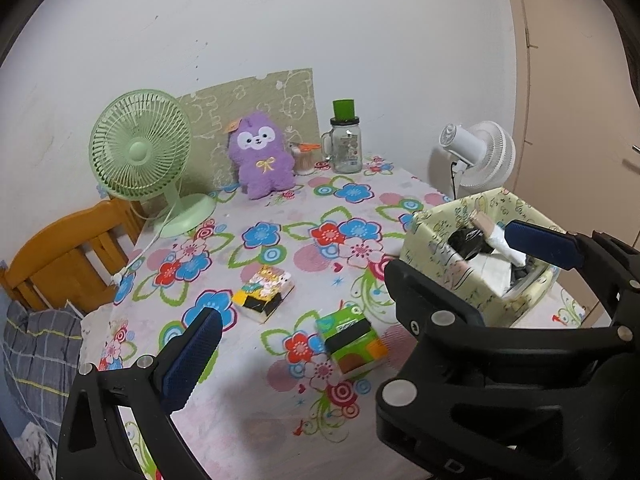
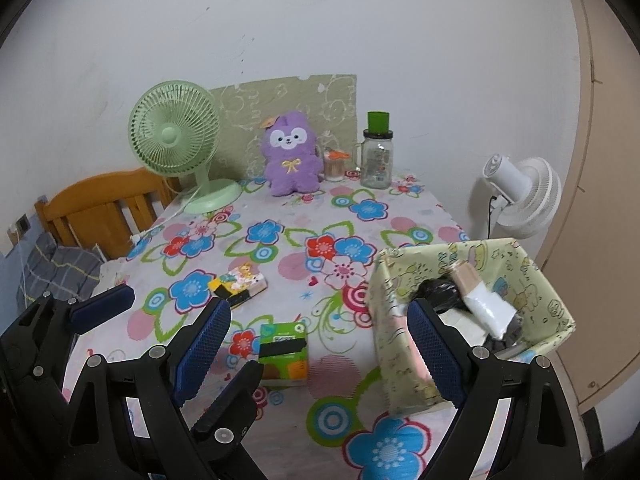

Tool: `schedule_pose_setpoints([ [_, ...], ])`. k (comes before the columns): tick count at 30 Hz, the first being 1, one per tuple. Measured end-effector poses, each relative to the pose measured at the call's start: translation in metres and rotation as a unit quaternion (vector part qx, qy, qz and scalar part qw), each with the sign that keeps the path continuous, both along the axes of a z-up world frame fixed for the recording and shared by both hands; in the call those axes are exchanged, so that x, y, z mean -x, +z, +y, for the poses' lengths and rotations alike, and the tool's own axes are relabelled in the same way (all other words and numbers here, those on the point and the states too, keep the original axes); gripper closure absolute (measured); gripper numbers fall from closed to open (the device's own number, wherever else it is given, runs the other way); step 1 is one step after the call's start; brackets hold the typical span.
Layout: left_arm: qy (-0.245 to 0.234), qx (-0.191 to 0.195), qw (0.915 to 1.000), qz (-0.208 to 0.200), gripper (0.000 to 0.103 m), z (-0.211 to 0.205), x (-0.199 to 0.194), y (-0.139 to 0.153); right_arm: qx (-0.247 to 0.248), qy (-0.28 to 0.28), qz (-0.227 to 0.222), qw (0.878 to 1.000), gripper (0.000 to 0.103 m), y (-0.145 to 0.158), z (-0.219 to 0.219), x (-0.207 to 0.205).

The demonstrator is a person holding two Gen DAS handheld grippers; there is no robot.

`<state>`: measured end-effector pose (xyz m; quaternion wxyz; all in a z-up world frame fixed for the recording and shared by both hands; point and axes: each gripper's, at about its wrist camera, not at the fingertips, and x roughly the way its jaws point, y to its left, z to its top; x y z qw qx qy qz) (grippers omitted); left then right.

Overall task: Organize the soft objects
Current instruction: 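Move both grippers toward the green tissue pack and cartoon tissue packet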

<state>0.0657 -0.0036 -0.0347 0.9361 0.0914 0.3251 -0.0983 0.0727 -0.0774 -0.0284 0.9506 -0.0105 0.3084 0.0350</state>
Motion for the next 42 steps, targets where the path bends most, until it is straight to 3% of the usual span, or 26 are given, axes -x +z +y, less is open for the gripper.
schedule_pose_setpoints([
  [19, 0.027, 0.001, 0.9984, 0.050, 0.000, 0.039, -0.017, -0.050, 0.017, 0.013, 0.042, 0.999, 0.010, -0.049, 0.028, -0.021],
  [42, 0.039, -0.005, 0.9929, 0.112, 0.000, 0.049, -0.044, -0.104, 0.029, 0.016, 0.112, 0.993, 0.010, -0.106, 0.035, -0.055],
])
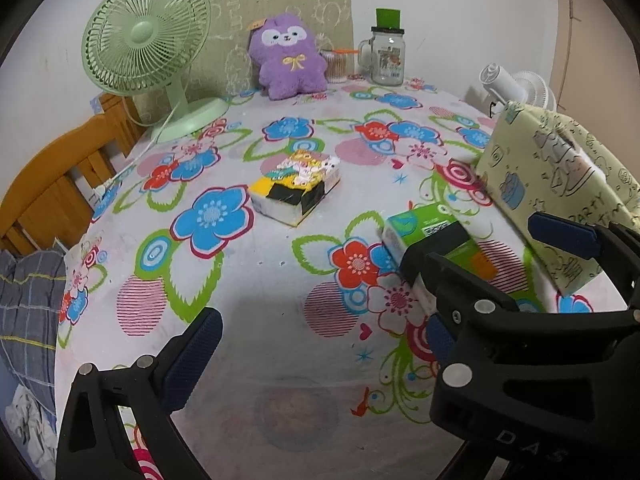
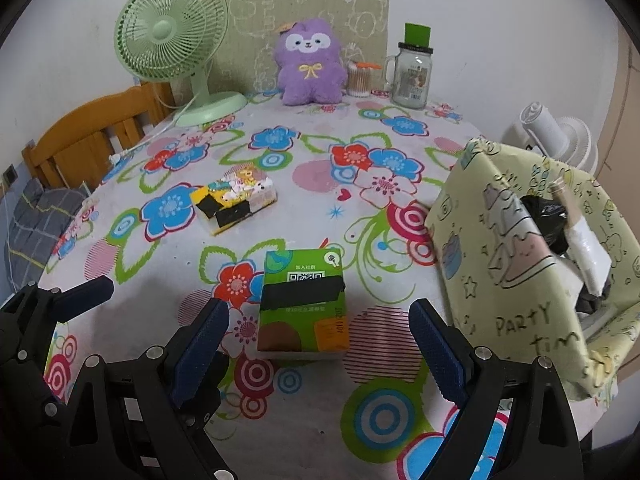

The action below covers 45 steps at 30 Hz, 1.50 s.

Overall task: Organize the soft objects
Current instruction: 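Move both grippers toward the green tissue pack and cartoon tissue packet, then grasp the green tissue pack with the right gripper while the left gripper grasps the cartoon packet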

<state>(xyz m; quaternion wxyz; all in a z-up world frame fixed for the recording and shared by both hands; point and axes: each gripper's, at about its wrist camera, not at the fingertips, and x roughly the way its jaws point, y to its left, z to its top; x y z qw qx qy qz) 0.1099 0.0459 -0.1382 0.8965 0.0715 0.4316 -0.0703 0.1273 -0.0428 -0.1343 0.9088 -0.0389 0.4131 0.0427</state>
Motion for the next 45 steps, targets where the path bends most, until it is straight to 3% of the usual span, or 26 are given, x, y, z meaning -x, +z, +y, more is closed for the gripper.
schedule_pose_setpoints([
  [7, -0.001, -0.005, 1.0000, 0.007, 0.000, 0.000, -0.008, -0.004, -0.021, 0.008, 0.019, 1.000, 0.011, -0.007, 0.000, -0.010],
  [17, -0.004, -0.023, 0.9995, 0.023, 0.000, -0.006, -0.020, -0.013, -0.029, 0.019, 0.063, 0.997, 0.047, -0.022, 0.002, -0.027],
  [45, -0.023, -0.028, 0.9993, 0.010, 0.000, -0.002, -0.079, 0.006, -0.045, 0.000, 0.026, 0.999, 0.049, -0.001, -0.002, -0.078],
])
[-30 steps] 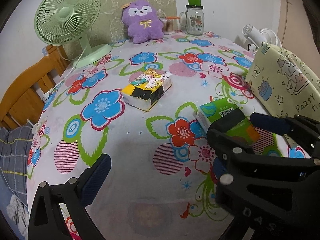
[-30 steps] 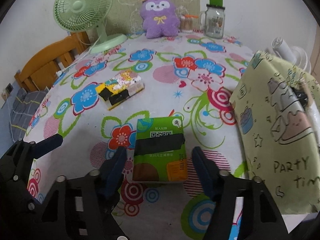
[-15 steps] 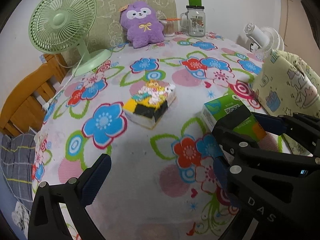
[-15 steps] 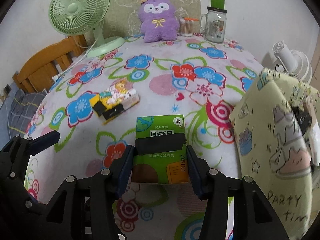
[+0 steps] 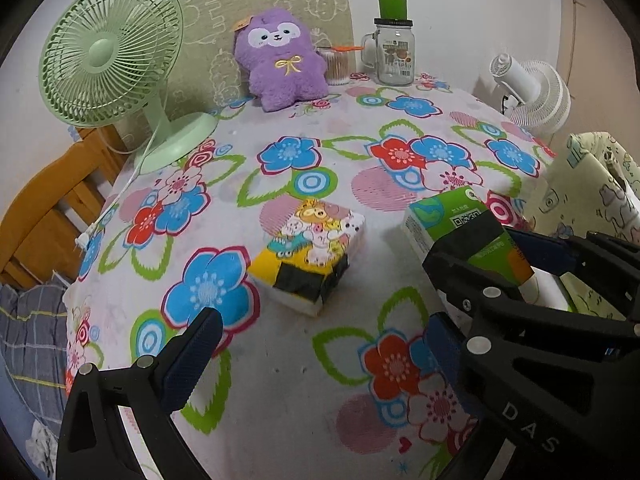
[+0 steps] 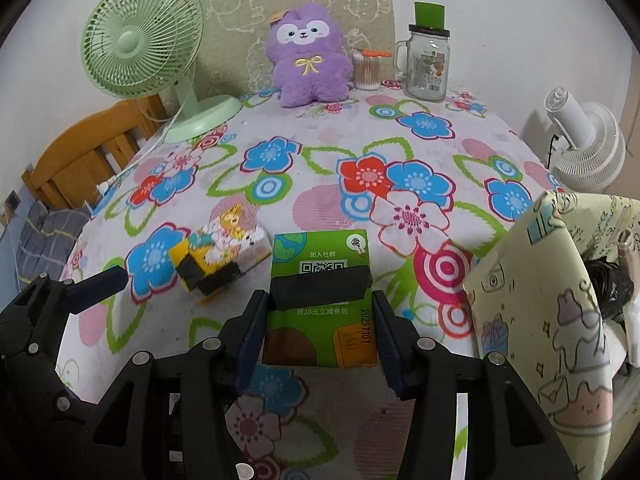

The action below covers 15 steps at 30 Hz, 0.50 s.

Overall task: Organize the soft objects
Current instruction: 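Grasp the green tissue pack with the right gripper while the left gripper grasps the cartoon packet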

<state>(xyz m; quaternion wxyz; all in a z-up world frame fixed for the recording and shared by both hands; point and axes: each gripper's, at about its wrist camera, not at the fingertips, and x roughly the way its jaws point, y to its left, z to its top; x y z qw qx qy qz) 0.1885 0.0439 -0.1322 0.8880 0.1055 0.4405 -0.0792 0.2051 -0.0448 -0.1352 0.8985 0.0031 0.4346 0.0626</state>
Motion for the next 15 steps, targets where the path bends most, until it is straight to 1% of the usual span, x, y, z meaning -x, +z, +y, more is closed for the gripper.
schedule_pose_setpoints([
  [6, -0.005, -0.001, 1.0000, 0.002, 0.000, 0.003, -0.016, 0.001, -0.008, -0.007, -0.008, 1.000, 0.049, 0.002, 0.000, -0.011],
  [9, 0.000, -0.008, 0.9999, 0.008, 0.000, 0.003, -0.027, -0.002, -0.008, -0.010, -0.007, 1.000, 0.049, 0.001, -0.001, -0.018],
  [15, -0.009, -0.019, 0.9997, 0.012, 0.000, 0.002, -0.044, -0.006, -0.011, -0.017, -0.008, 1.000, 0.049, 0.001, -0.002, -0.029],
])
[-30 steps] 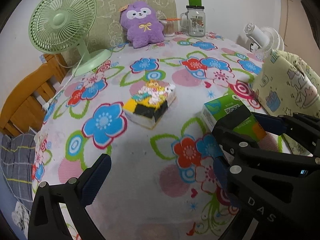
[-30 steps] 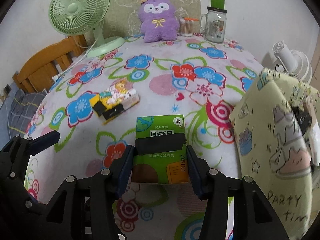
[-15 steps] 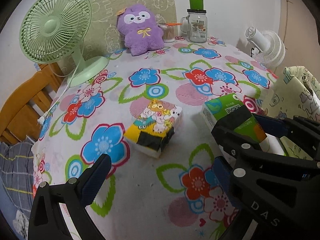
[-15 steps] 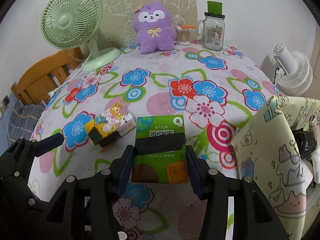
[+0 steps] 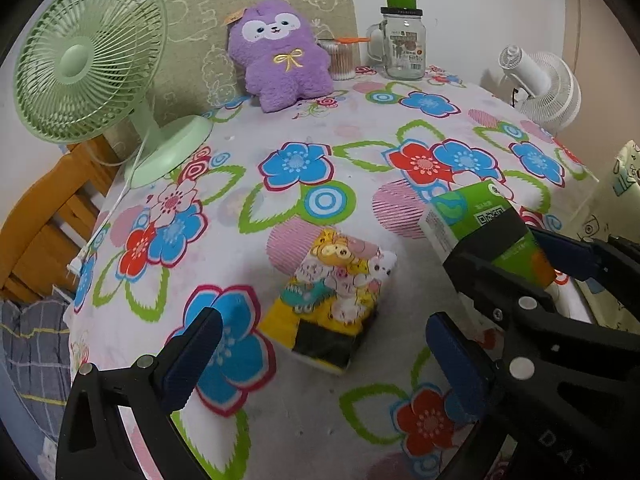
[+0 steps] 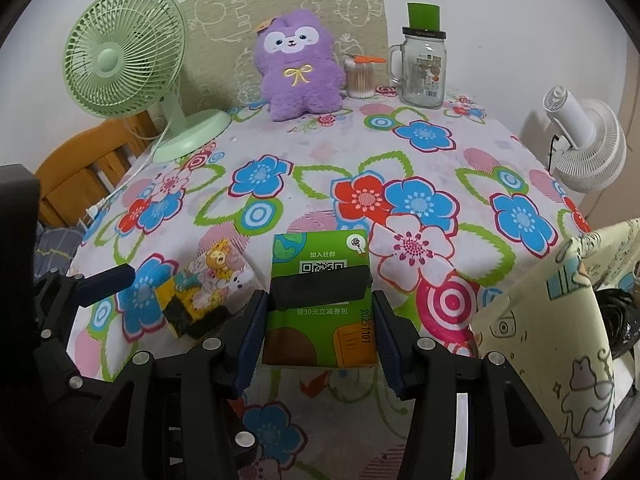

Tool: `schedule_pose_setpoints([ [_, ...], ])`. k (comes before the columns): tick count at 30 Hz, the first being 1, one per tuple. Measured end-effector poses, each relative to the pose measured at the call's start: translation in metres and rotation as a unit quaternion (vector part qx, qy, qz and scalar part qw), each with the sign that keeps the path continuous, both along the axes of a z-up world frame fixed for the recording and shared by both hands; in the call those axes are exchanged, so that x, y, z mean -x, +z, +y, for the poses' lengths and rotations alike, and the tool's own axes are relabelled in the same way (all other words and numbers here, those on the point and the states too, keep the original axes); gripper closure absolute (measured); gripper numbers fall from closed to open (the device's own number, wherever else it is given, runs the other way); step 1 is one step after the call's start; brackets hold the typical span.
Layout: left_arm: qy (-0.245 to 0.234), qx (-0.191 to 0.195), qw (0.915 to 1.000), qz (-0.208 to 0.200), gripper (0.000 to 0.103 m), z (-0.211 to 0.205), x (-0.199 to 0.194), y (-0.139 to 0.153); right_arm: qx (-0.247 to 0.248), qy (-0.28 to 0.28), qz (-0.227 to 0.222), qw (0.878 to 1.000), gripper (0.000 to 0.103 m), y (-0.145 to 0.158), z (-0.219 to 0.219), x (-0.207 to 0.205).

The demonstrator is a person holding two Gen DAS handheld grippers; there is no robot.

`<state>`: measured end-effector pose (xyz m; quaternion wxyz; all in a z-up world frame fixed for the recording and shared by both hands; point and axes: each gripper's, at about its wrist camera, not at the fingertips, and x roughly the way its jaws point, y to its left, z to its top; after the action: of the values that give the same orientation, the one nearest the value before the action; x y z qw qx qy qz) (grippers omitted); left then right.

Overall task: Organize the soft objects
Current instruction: 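Grasp the green tissue pack with the right gripper while the left gripper grasps the cartoon packet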

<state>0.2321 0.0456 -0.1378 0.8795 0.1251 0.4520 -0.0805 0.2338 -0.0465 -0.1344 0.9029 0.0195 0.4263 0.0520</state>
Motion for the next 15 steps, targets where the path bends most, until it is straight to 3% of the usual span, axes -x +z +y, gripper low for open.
schedule_pose_setpoints([
  [15, -0.012, 0.007, 0.9997, 0.019, 0.001, -0.001, -0.027, -0.022, -0.005, -0.013, 0.017, 1.000, 0.049, -0.017, -0.005, -0.019],
])
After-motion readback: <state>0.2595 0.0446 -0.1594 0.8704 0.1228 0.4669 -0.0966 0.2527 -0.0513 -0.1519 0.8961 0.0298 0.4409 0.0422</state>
